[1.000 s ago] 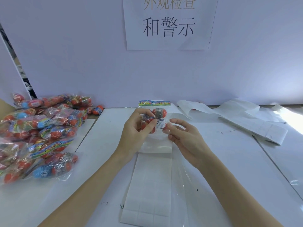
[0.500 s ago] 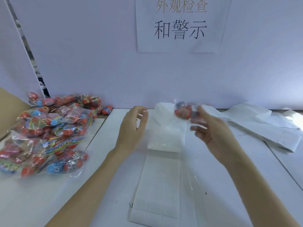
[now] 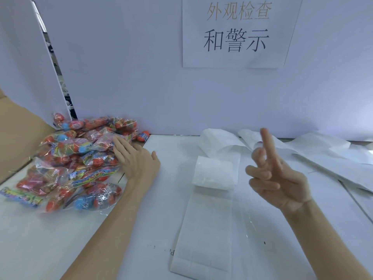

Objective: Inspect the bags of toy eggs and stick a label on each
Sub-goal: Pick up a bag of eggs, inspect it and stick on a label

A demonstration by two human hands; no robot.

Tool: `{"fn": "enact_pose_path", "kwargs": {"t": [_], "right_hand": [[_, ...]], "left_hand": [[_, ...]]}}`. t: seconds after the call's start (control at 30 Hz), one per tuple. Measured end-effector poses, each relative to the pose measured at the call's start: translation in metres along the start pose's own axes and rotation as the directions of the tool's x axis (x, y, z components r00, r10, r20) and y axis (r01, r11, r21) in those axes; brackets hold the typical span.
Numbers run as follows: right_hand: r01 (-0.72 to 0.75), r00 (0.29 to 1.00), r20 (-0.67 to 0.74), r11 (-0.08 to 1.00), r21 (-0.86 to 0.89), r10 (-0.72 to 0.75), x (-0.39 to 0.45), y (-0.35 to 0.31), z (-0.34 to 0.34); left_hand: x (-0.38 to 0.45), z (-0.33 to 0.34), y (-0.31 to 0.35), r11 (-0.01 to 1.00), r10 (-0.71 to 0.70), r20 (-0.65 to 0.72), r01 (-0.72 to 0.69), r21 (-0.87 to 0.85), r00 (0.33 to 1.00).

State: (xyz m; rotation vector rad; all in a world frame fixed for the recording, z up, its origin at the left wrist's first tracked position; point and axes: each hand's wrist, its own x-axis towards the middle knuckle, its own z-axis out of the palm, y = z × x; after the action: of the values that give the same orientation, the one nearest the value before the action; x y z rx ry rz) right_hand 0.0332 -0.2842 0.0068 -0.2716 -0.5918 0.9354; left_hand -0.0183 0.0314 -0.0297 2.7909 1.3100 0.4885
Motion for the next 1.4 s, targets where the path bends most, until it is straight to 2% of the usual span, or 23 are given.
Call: {"fn": "enact_pose_path", "kwargs": {"t": [0.07,0.1,0.17,0.27,0.37,0.47,0.6,0.67,0.77,0.83,0.93,0.97,1.0,1.07,1.13,1.17,1.2,1.27,1.4], "right_hand": [[-0.035,0.999,-0.007,0.996,-0.087,0.035,0.001,0.003,-0.006],[-0.070,0.997,-0.021,0.994,-0.082,0.068,0.004,0.003,-0.007],[-0.095,0.994,-0.063,0.980,-0.177,0.085,0.006,0.004,-0.010],[-0.107,0.974,-0.226,0.939,-0.328,0.032,0.004,0.003,-0.018],[-0.116,0.956,-0.293,0.934,-0.337,0.013,0.005,0.005,-0.022],[-0.137,0.944,-0.330,0.929,-0.345,0.016,0.007,0.007,-0.022],[-0.136,0.932,-0.364,0.933,-0.332,0.006,0.011,0.009,-0.022],[-0.154,0.923,-0.384,0.930,-0.333,0.015,0.012,0.010,-0.022],[-0.195,0.903,-0.429,0.924,-0.329,0.037,0.014,0.014,-0.023],[-0.206,0.873,-0.488,0.920,-0.332,0.019,0.017,0.019,-0.023],[-0.210,0.830,-0.556,0.903,-0.375,-0.038,0.021,0.025,-0.022],[-0.210,0.822,-0.567,0.899,-0.384,-0.050,0.021,0.026,-0.022],[-0.210,0.818,-0.572,0.896,-0.390,-0.057,0.022,0.027,-0.022],[-0.222,0.821,-0.569,0.889,-0.400,-0.051,0.021,0.027,-0.022],[-0.235,0.831,-0.555,0.878,-0.416,-0.041,0.021,0.026,-0.021],[-0.242,0.838,-0.545,0.869,-0.432,-0.038,0.021,0.026,-0.021],[-0.249,0.844,-0.535,0.857,-0.451,-0.037,0.021,0.027,-0.020],[-0.255,0.848,-0.528,0.845,-0.470,-0.038,0.021,0.027,-0.019],[-0.252,0.827,-0.559,0.849,-0.465,-0.061,0.020,0.028,-0.024]], "left_hand": [[0.002,0.006,0.000,1.000,0.016,0.009,-0.017,0.024,1.000],[0.003,0.007,-0.001,0.999,0.031,-0.019,-0.030,0.011,0.999],[0.003,0.010,0.000,0.998,0.063,-0.064,-0.064,-0.007,0.996],[-0.001,0.005,0.005,0.994,0.092,-0.100,-0.097,-0.053,0.991],[-0.005,-0.003,0.011,0.974,0.162,-0.215,-0.191,-0.119,0.963],[-0.011,-0.010,0.020,0.906,0.257,-0.344,-0.349,-0.239,0.903],[-0.027,-0.017,0.035,0.708,0.346,-0.446,-0.542,-0.453,0.825],[-0.034,-0.019,0.042,0.614,0.345,-0.437,-0.552,-0.564,0.831],[-0.042,-0.020,0.050,0.413,0.276,-0.411,-0.493,-0.765,0.869],[-0.045,-0.021,0.052,0.319,0.226,-0.368,-0.426,-0.847,0.902],[-0.049,-0.025,0.057,0.105,0.187,-0.185,-0.207,-0.973,0.965],[-0.049,-0.026,0.058,0.090,0.205,-0.143,-0.164,-0.982,0.968],[-0.049,-0.026,0.058,0.137,0.245,-0.130,-0.167,-0.976,0.961],[-0.047,-0.020,0.057,0.346,0.400,-0.127,-0.278,-0.896,0.907],[-0.048,-0.014,0.054,0.582,0.551,-0.045,-0.422,-0.695,0.833],[-0.050,-0.011,0.053,0.646,0.590,0.009,-0.465,-0.606,0.808],[-0.051,-0.009,0.052,0.672,0.606,0.046,-0.481,-0.564,0.794],[-0.052,-0.006,0.051,0.654,0.610,0.050,-0.467,-0.595,0.791],[-0.055,-0.005,0.054,0.525,0.579,-0.084,-0.450,-0.722,0.811]]}}
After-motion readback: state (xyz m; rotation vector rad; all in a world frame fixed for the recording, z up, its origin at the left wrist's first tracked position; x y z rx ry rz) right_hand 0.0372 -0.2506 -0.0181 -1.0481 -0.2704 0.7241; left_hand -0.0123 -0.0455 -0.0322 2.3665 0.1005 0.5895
